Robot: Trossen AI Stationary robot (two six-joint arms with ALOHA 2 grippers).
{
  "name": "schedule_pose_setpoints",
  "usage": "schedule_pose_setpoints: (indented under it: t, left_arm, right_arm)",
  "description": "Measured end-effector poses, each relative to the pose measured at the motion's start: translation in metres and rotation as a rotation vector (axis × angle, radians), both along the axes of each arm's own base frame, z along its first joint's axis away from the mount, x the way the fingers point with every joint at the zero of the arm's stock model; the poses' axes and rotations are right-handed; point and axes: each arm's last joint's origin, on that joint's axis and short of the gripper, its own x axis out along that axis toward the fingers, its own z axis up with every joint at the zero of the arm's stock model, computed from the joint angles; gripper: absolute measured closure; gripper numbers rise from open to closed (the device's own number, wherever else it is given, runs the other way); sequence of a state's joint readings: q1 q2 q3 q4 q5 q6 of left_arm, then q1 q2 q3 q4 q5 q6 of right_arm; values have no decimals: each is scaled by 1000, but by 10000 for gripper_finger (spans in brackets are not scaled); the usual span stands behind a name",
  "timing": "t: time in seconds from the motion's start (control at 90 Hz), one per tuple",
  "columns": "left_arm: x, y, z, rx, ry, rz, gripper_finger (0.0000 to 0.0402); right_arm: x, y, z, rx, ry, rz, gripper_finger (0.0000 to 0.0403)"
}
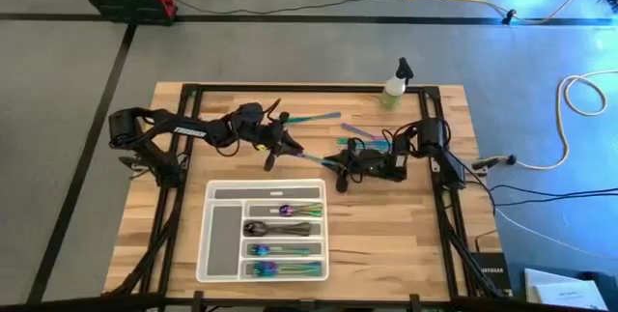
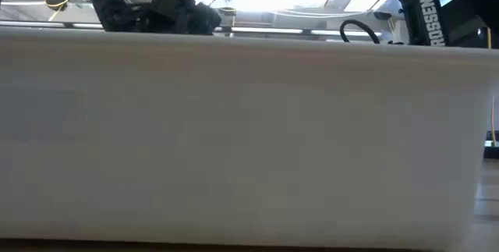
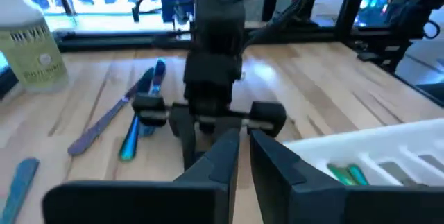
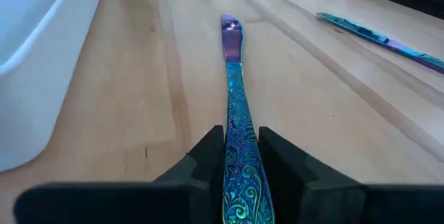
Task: Sort silverware
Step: Put the blue table knife into the white silverware tray
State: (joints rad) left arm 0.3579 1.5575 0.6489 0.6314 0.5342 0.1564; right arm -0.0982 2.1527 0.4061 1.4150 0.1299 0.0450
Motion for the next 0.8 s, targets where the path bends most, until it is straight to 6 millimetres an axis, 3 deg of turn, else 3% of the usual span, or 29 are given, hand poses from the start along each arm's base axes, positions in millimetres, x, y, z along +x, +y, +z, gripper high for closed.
schedule_pose_setpoints:
  t: [0.456, 0.633, 0.8]
  left_arm:
    - [-2, -13, 10, 1, 1, -24, 378]
    - [-4, -19, 21, 6, -34, -27, 378]
    - [-9, -24, 38, 24, -97, -32, 378]
  right_arm:
    - [7, 0, 37, -40, -151, 9, 347]
    - [10, 6, 54, -28, -218, 94, 347]
    - [29, 20, 62, -14, -210, 149, 347]
